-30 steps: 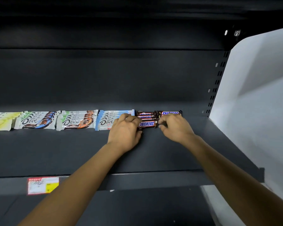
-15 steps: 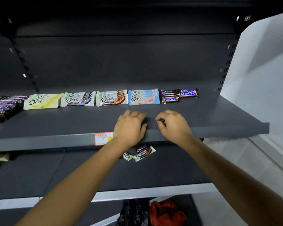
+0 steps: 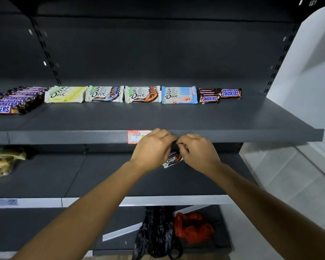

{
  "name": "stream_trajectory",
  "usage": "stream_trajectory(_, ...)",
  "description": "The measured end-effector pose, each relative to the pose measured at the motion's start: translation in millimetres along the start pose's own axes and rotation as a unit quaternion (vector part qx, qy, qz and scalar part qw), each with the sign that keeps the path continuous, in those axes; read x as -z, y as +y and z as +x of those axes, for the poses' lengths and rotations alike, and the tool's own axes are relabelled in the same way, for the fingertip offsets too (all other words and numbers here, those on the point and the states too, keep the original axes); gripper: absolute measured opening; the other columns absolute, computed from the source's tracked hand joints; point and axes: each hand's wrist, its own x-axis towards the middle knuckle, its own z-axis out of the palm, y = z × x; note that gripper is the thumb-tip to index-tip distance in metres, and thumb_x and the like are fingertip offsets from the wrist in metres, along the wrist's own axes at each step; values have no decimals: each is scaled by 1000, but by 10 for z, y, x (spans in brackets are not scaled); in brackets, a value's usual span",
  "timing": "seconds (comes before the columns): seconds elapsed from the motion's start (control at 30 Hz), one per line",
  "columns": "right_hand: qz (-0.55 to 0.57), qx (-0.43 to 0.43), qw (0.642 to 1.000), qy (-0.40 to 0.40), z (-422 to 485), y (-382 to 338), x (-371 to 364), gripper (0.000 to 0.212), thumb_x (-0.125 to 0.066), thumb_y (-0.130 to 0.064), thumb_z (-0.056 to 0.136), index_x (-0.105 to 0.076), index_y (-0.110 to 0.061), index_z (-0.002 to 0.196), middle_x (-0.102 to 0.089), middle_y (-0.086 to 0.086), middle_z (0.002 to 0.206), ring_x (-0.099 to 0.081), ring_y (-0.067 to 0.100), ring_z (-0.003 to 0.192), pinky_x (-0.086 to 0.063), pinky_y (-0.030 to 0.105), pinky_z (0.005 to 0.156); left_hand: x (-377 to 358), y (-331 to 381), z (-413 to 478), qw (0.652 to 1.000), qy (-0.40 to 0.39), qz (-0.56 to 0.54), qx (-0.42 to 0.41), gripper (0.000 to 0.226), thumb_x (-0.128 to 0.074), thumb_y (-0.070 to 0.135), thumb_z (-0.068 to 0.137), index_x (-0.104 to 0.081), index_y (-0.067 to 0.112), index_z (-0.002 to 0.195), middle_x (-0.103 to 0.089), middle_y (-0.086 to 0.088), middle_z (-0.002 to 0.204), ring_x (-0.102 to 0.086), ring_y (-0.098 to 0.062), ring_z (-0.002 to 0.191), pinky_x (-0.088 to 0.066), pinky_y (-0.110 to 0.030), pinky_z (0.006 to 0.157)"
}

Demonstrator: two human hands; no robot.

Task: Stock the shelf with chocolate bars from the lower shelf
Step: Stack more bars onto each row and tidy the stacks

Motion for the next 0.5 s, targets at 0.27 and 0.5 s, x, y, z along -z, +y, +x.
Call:
stream_trajectory(0.27, -8, -33, 991, -127, -350, 51, -416, 17, -56, -13, 85, -71, -14, 94, -68, 6, 91, -61, 28, 84, -50, 35, 64, -372, -131, -410, 1000, -24, 7, 17, 27, -51, 12, 74, -71, 15, 93, -66, 2, 82, -60, -22, 70, -50, -25, 57)
stream_trajectory(0.5, 1, -102, 955, -277, -480, 435, -1065, 31, -51, -21, 93, -61, -18, 122, -59, 3, 125, -56, 22, 111, -48, 33, 90, -1026, -447, -621, 974, -153, 5, 166, 39, -59, 7, 78, -66, 19, 114, -66, -8, 104, -58, -33, 99, -50, -36, 78)
